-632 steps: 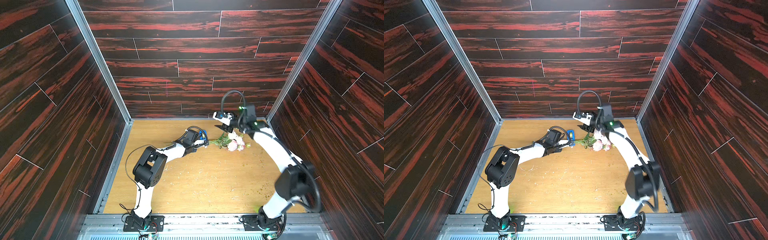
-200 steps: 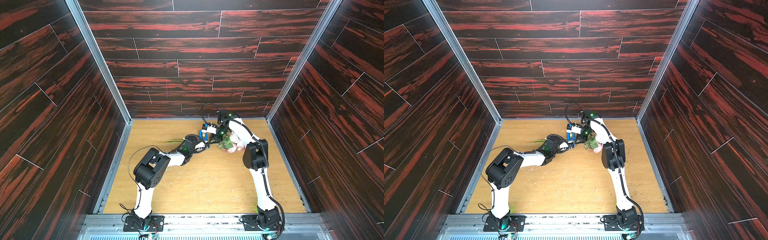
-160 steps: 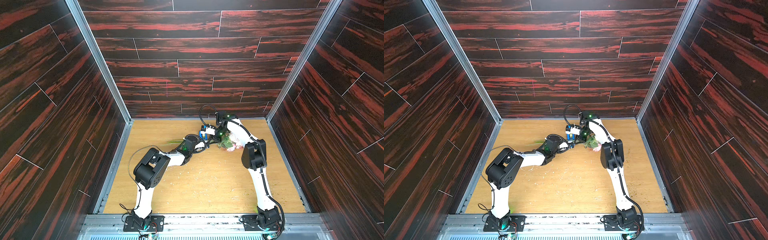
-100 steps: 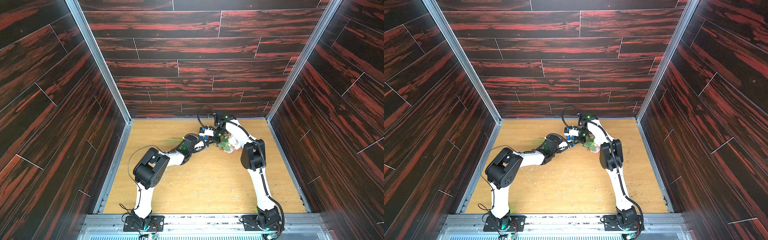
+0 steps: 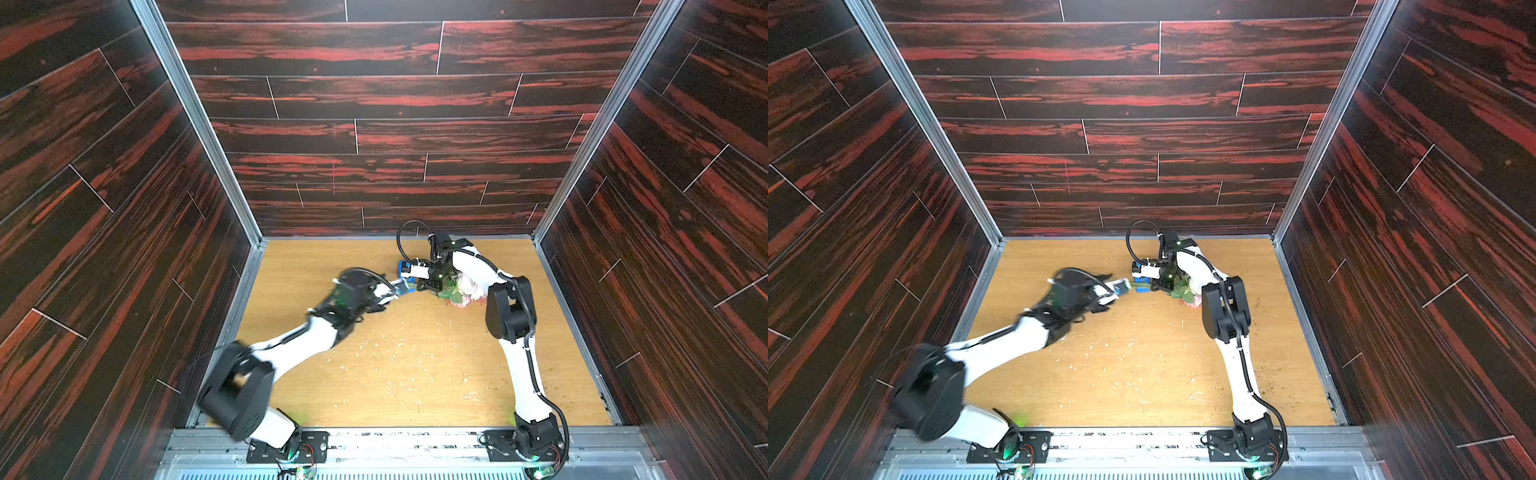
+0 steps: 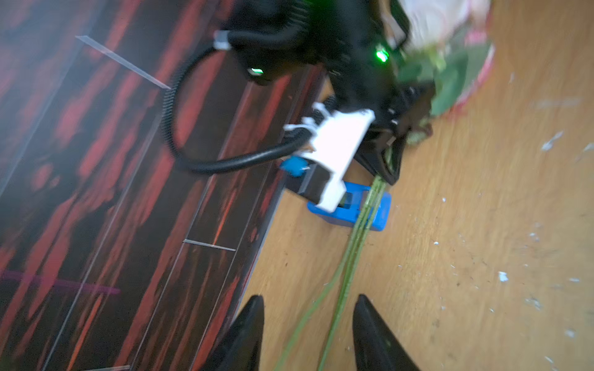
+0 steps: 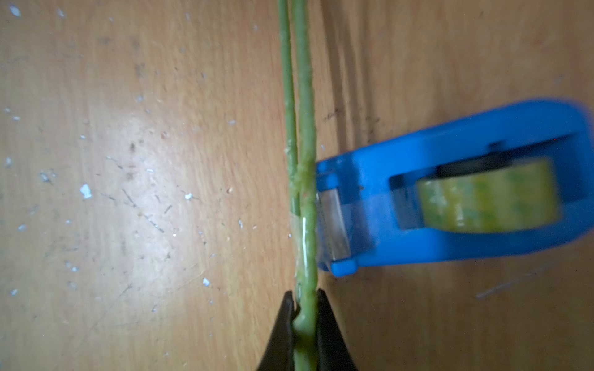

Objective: Wrap bouquets with tape
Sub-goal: Wrap the tape around the bouquet.

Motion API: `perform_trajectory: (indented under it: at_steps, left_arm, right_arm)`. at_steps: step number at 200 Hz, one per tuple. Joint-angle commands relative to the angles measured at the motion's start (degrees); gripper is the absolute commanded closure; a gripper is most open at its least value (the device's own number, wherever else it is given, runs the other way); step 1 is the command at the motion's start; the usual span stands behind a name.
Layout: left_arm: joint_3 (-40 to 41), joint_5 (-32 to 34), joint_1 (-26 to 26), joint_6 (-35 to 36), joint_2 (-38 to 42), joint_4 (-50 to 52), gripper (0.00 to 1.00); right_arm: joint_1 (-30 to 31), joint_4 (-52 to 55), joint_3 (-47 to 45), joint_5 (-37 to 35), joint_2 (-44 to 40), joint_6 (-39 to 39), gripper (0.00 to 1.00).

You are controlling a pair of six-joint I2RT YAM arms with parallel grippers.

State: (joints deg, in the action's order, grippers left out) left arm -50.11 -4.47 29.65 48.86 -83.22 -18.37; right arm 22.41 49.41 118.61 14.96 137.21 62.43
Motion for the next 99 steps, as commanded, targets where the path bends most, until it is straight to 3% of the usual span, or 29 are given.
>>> perform_trajectory:
  at_steps: [1, 54, 61, 70, 99]
  left_arm:
    - [0.58, -6.94, -3.87, -6.29, 3.61, 3.35, 0.53]
    - [-4.65, -7.87, -10.85, -13.97, 0.73, 4.13, 0.6]
    - [-5.8, -8.52, -11.24, -13.8, -0.18, 5.5, 0.72]
    - [-7.95, -8.15, -11.37, -12.45, -1.66, 8.43, 1.0]
    - [-14.38, -7.73, -11.63, -11.71, -6.27, 16.64, 0.99]
  right_arm:
    - [0.89, -6.8, -2.96, 1.64, -6.16, 1.96, 1.0]
    - [2.5, -23.08, -17.0, 0.67, -13.74, 4.86, 1.0]
    - [2.72, -26.88, -19.81, 0.11, -15.02, 5.62, 1.0]
    - [2.96, -32.15, -23.77, -0.55, -16.66, 6.51, 1.0]
    - [3.25, -46.01, -33.73, -0.23, -20.62, 9.49, 1.0]
